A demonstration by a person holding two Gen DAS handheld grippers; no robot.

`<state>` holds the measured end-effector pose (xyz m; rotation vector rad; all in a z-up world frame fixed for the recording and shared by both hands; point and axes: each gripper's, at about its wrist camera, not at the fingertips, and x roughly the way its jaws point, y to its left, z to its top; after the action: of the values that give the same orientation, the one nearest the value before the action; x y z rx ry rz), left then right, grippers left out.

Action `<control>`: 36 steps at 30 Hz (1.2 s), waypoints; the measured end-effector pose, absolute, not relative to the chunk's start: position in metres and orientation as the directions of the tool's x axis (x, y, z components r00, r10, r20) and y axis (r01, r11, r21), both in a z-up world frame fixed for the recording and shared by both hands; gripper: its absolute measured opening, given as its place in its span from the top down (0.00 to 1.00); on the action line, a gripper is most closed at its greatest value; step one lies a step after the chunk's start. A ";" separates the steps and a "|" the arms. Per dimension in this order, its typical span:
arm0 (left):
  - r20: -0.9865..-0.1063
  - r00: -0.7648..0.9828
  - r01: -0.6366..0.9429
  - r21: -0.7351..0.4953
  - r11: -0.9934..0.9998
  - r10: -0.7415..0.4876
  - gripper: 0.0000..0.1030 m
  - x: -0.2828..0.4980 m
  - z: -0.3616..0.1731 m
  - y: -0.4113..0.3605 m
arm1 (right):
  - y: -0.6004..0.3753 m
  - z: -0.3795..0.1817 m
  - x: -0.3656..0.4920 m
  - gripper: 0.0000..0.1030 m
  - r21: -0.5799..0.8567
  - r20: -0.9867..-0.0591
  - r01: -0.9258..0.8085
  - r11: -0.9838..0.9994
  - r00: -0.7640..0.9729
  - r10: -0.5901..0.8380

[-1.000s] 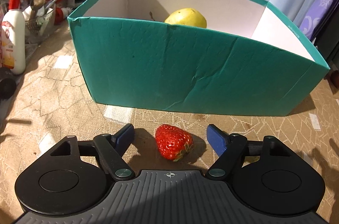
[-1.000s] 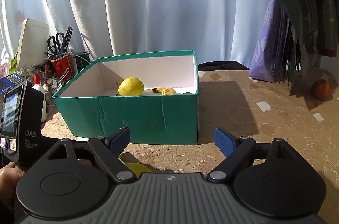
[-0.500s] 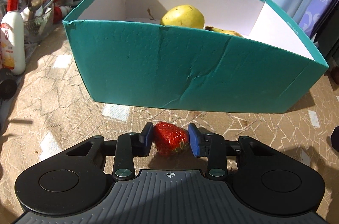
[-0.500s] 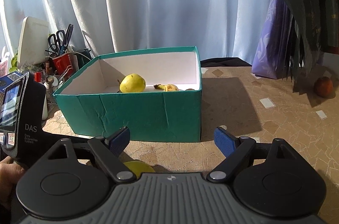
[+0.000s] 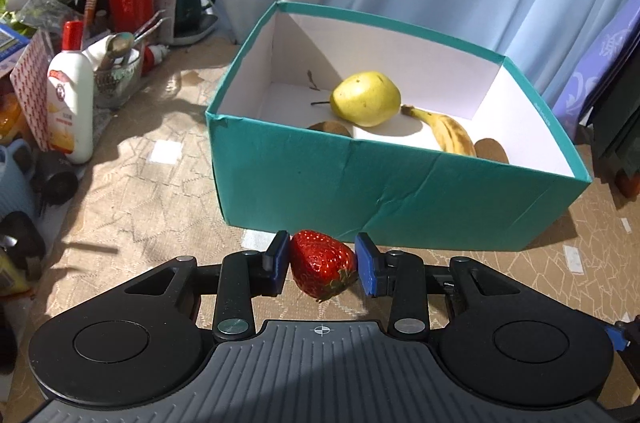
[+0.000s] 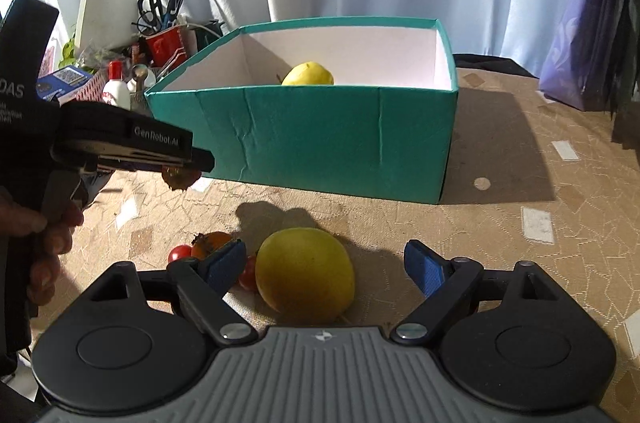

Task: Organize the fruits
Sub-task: 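Grasp the red strawberry with the left gripper while the right gripper grasps the large yellow pear, then carry the strawberry into the box with the left gripper while the right gripper lifts the pear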

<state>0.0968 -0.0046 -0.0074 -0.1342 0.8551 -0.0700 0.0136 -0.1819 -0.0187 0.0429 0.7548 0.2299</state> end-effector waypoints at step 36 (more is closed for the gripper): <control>-0.711 0.693 0.026 -0.141 0.990 -0.119 0.62 0.101 0.026 -0.006 | -0.179 -0.033 0.020 0.37 0.103 -0.672 -0.151 0.983 0.719 0.180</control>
<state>0.1010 -0.0063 0.0263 -0.1228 0.8016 -0.0816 0.0199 -0.1794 -0.0327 0.0419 0.7469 0.1831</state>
